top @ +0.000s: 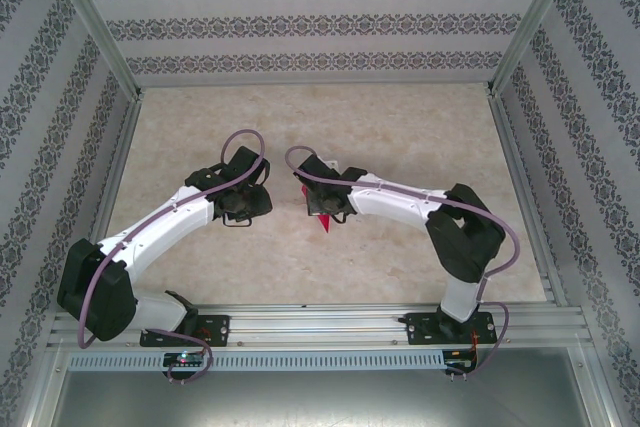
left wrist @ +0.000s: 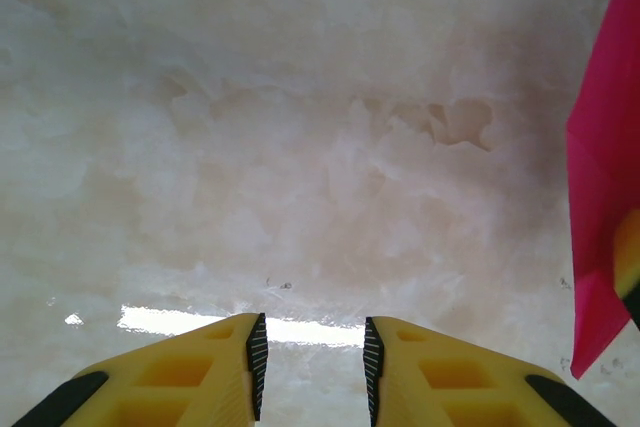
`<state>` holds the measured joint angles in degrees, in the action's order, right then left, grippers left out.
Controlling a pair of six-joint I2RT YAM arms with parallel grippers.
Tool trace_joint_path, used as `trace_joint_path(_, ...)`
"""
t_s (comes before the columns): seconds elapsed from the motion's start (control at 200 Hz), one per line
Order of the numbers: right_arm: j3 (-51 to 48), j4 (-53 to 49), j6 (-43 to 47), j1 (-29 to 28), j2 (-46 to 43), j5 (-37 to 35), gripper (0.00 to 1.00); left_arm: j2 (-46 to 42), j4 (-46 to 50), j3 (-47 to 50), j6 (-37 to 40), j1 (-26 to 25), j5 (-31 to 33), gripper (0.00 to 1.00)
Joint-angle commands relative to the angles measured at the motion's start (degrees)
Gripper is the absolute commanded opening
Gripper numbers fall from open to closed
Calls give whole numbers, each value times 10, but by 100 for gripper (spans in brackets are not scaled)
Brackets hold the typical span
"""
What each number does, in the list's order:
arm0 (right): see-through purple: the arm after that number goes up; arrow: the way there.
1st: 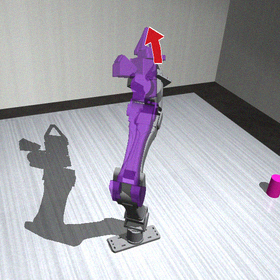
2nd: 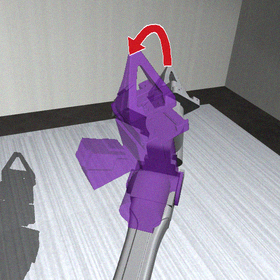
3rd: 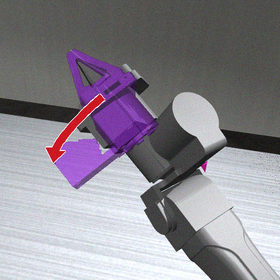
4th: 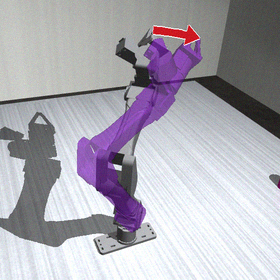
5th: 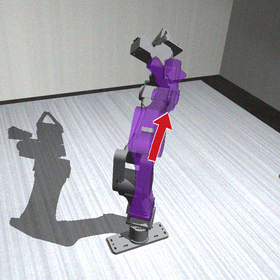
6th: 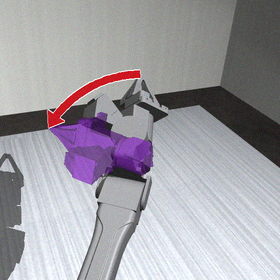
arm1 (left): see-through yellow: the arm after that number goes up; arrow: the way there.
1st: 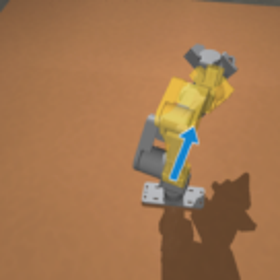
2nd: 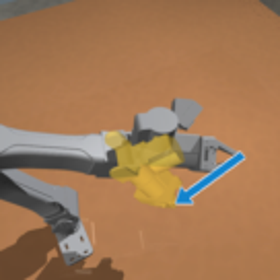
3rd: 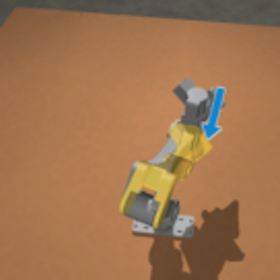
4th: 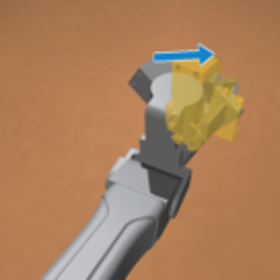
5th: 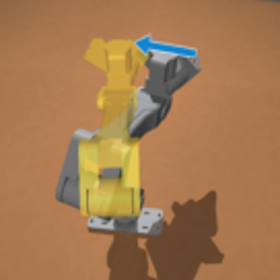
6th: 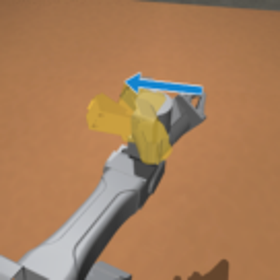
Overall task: Fold a paper plane with a square sheet of paper (pick it up from the middle)
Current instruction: Move a paper plane to the center of the table.
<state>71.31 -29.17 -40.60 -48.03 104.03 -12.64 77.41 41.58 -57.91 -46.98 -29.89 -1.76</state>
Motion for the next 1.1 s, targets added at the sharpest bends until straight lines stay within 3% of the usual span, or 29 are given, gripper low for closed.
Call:
trace_joint_path(0.0,16,-24,-12,5,23,-2,6,-12,18,8,-3,7,18,35)
trace_joint_path(0.33,-12,-1,-24,12,33,14,20,-6,11,11,-1,8,12,35)
trace_joint_path(1.094,-53,33,-71,22,78,50,25,6,7,11,-2,8,7,35)
